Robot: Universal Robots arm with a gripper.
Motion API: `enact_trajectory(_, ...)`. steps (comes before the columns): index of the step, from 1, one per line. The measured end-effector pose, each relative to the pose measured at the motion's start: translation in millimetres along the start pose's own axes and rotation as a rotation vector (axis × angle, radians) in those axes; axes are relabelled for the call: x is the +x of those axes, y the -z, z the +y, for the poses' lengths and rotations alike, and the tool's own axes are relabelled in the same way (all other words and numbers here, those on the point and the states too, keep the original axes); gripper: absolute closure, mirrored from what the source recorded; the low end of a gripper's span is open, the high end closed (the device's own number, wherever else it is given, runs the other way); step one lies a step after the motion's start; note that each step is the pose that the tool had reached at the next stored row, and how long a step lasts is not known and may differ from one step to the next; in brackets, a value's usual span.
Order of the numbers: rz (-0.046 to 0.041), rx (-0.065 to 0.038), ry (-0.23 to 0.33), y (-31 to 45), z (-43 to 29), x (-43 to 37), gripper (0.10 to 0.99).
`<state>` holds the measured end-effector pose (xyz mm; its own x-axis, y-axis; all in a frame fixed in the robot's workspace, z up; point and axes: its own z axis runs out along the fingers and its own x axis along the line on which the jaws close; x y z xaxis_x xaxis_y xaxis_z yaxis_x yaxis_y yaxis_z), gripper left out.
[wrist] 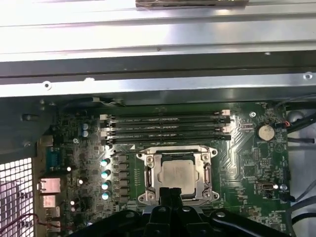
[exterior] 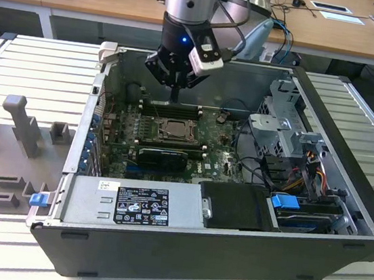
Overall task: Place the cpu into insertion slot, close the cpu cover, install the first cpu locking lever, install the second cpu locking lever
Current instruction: 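Install the first cpu locking lever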
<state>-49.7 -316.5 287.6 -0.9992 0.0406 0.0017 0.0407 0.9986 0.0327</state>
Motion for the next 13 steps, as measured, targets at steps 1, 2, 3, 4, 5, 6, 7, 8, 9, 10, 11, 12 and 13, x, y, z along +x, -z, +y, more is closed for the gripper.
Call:
enact_trajectory(1, 0.0001, 0.0, 0.005, -0.5, -0.1, 1.4, 0.98)
enact_trajectory(2, 0.0006, 0.0, 0.016, -1.5, -0.2, 2.4, 0.98)
enact_trajectory(3, 0.0009, 0.0, 0.027, -2.6, -0.2, 2.9, 0.98)
enact_trajectory(4, 0.0012, 0.0, 0.037, -4.2, -0.3, 3.9, 0.98)
enact_trajectory(5, 0.0014, -0.001, 0.04, -5.4, -0.4, 5.9, 0.98)
enact_trajectory(6, 0.0014, -0.002, 0.042, -6.6, -0.7, 9.7, 0.98)
enact_trajectory(7, 0.0015, -0.002, 0.042, -7.2, -0.8, 13.5, 0.98)
enact_trajectory(8, 0.0015, -0.003, 0.042, -7.8, -1.1, 19.1, 0.98)
enact_trajectory(9, 0.0016, -0.003, 0.043, -7.9, -1.2, 21.5, 0.98)
enact_trajectory(10, 0.0014, -0.003, 0.043, -7.9, -1.2, 24.0, 0.98)
enact_trajectory(11, 0.0014, -0.003, 0.044, -7.9, -1.4, 26.6, 0.98)
enact_trajectory(12, 0.0014, -0.003, 0.044, -7.9, -1.4, 27.6, 0.98)
enact_trajectory(13, 0.0014, -0.003, 0.045, -8.0, -1.4, 28.6, 0.98)
